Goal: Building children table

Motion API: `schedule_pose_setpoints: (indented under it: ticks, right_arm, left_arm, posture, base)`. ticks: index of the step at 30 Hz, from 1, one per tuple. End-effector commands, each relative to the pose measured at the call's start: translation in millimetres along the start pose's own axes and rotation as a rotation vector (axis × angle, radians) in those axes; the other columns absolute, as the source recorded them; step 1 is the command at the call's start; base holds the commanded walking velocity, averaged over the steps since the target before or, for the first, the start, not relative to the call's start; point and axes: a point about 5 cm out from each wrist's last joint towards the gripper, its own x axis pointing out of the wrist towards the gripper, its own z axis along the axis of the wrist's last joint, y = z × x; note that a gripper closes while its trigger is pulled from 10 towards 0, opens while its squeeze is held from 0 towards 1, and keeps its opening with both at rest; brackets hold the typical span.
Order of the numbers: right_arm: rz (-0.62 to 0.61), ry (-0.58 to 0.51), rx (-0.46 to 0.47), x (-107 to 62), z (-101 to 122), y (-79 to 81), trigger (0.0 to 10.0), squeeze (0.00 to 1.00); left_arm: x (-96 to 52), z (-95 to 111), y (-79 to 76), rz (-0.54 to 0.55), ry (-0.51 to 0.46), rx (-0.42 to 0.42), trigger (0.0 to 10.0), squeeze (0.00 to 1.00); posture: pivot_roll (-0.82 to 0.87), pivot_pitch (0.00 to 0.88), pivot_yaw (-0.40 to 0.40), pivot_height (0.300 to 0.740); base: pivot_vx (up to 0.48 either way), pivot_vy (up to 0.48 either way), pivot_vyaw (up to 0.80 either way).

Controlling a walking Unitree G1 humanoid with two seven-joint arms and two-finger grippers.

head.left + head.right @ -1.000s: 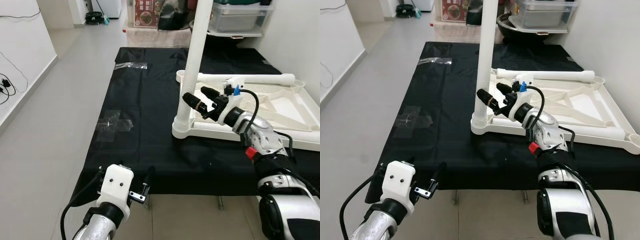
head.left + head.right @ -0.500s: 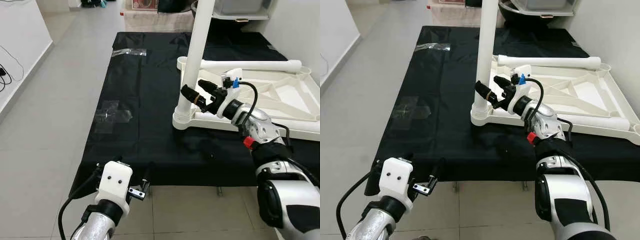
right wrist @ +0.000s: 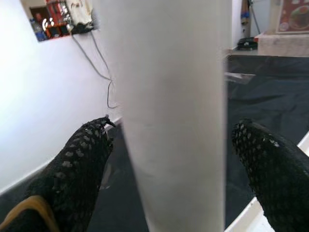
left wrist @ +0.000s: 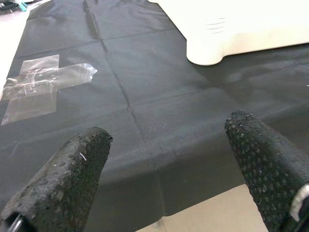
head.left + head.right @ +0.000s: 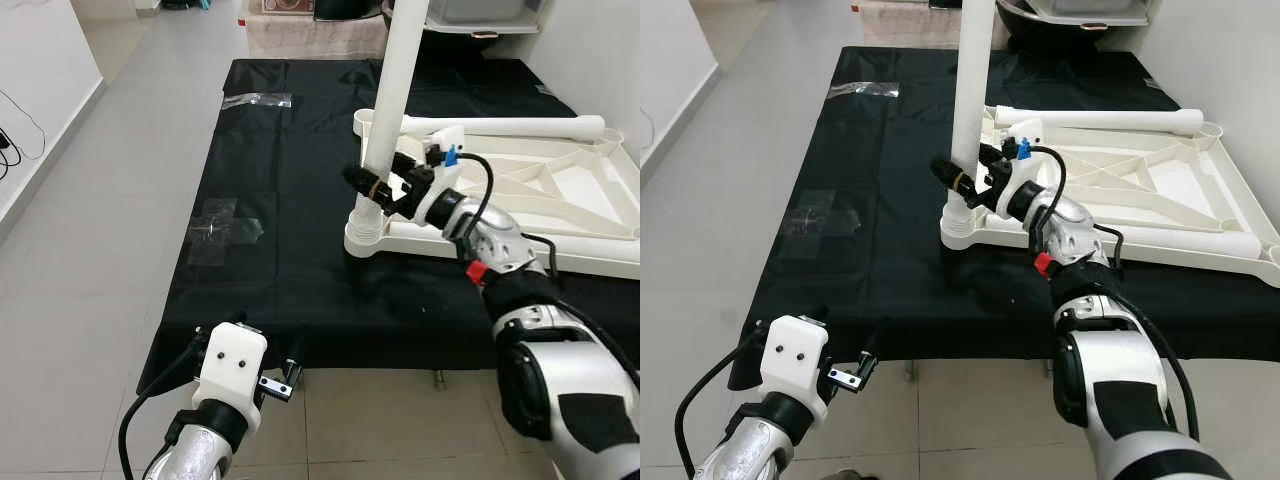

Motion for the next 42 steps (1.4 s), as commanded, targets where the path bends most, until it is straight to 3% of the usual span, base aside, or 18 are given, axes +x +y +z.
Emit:
schedule_pose_setpoints:
  ticks: [1,21,22,24,25,26,27,42]
  right_arm:
    - [0.022,0.012,-0.02,4.5,0,3.9,10.0,0.0]
    - [-0.015,0.016,-0.052,20.4,4,9.2,10.0,0.0]
    - [-0.018,0.014,-0.047,20.8,4,9.3,5.8,0.0]
    - [-0.019,0.012,-0.043,20.9,4,9.3,5.8,0.0]
    - [-0.019,0.014,-0.045,21.2,3,9.7,2.2,0.0]
    - [-0.019,0.014,-0.045,21.2,3,9.7,2.2,0.0]
    - [-0.017,0.017,-0.046,21.3,2,10.3,0.0,0.0]
    - [-0.01,0.032,-0.073,21.3,-6,13.6,0.0,0.0]
  left_arm:
    - [-1.6,-4,-0.8,0.005,0.027,-0.002,10.0,0.0]
    - [-1.6,-4,-3.9,0.0,0.023,-0.001,10.0,0.0]
    - [-1.5,-4,-4.0,-0.001,0.024,-0.001,10.0,0.0]
    - [-1.3,-4,-4.1,-0.001,0.024,0.0,10.0,0.0]
    - [-1.1,-4,-4.2,-0.001,0.024,0.0,10.0,0.0]
    - [-1.1,-4,-4.2,-0.001,0.024,0.0,10.0,0.0]
    - [-0.9,-4,-4.1,-0.001,0.024,0.0,10.0,0.0]
    - [-0.2,-3,-2.4,-0.005,0.026,0.001,10.0,0.0]
  posture:
    - [0.11,0.152,-0.063,0.74]
    - [0.11,0.133,-0.07,0.74]
    - [0.11,0.136,-0.069,0.74]
    - [0.11,0.135,-0.071,0.74]
    - [0.11,0.14,-0.073,0.74]
    - [0.11,0.14,-0.073,0.74]
    - [0.11,0.142,-0.073,0.74]
    - [0.11,0.155,-0.065,0.74]
  base:
    - [0.0,0.0,0.0]
    - [0.0,0.0,0.0]
    - [0.0,0.0,0.0]
    - [0.0,0.0,0.0]
    - [0.0,0.0,0.0]
    - [0.0,0.0,0.0]
    - [0.0,0.0,0.0]
    - [0.0,0.0,0.0]
